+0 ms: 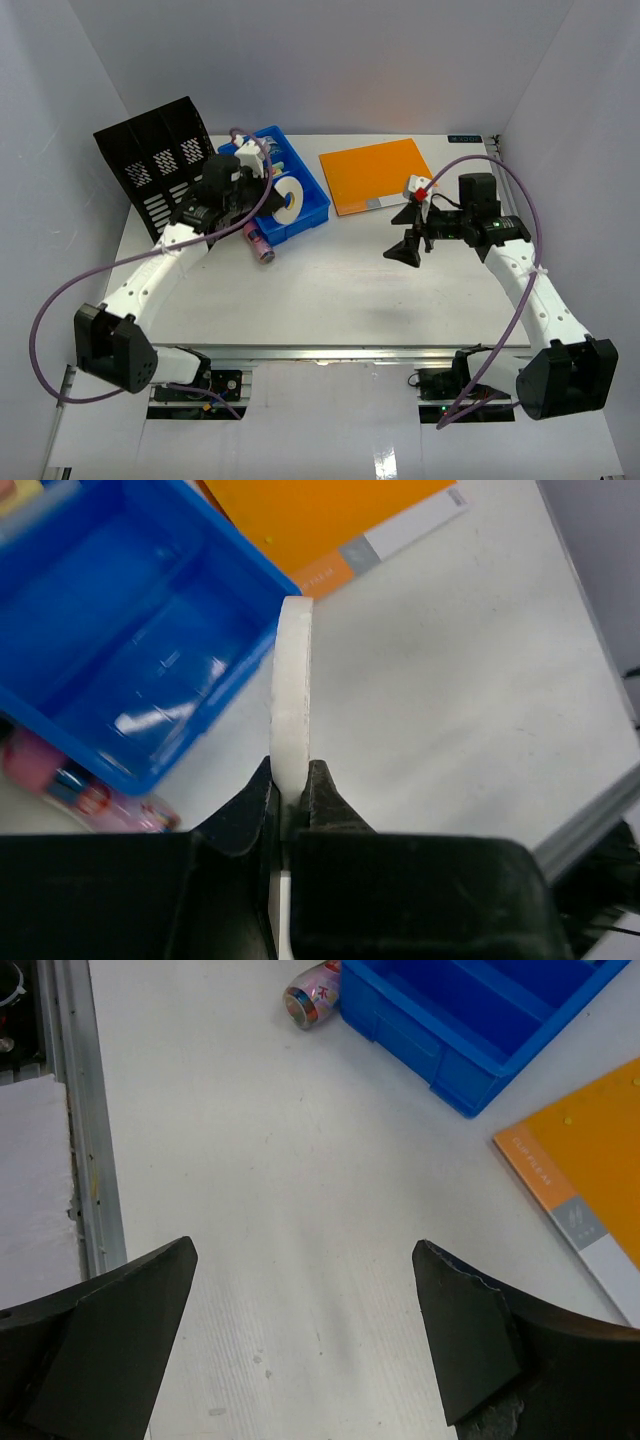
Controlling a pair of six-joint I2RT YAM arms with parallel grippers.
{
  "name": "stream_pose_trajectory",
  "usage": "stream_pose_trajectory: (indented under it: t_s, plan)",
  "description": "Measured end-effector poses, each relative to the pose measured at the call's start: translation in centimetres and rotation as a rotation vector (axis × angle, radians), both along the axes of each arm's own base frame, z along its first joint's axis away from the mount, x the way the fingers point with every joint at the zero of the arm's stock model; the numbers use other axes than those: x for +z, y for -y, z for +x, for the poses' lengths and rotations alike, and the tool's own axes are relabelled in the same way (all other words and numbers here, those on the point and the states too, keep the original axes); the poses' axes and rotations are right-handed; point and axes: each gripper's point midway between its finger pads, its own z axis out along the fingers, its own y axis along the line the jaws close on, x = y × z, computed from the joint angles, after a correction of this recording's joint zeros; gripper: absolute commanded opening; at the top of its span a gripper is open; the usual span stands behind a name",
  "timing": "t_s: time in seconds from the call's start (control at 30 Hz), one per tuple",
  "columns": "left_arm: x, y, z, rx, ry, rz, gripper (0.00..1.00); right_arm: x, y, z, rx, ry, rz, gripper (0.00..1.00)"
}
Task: Organize the desk
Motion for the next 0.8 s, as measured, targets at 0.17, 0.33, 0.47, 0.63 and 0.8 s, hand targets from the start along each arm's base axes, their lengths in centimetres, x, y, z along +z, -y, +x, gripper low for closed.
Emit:
stream_pose_trajectory:
  t_s: [0.17, 0.33, 0.47, 0.63, 0.8]
  plan:
    - [-0.5, -1.5, 5.5, -0.056, 0.093, 0.248, 0.0, -2.5, 2.2, -1.1, -0.013, -0.072, 0.05, 0.94]
    - [-2.4, -2.3, 11.1, -0.128, 0.152, 0.439, 0.0, -3.0, 2.5, -2.1, 0.003, -0.09, 0.086, 0.94]
    - [-4.4, -2.7, 13.8, -0.171, 0.161, 0.536, 0.0, -2.8, 2.5, -2.1, 0.008, -0.084, 0.099, 0.94]
    - [-6.5, -2.6, 15.2, -0.213, 0.158, 0.589, 0.0, -2.7, 2.5, -2.2, 0.011, -0.085, 0.102, 0.94]
    - [-8.5, -2.7, 15.9, -0.233, 0.14, 0.603, 0.26, -2.9, 2.5, -2.1, 0.01, -0.089, 0.101, 0.93]
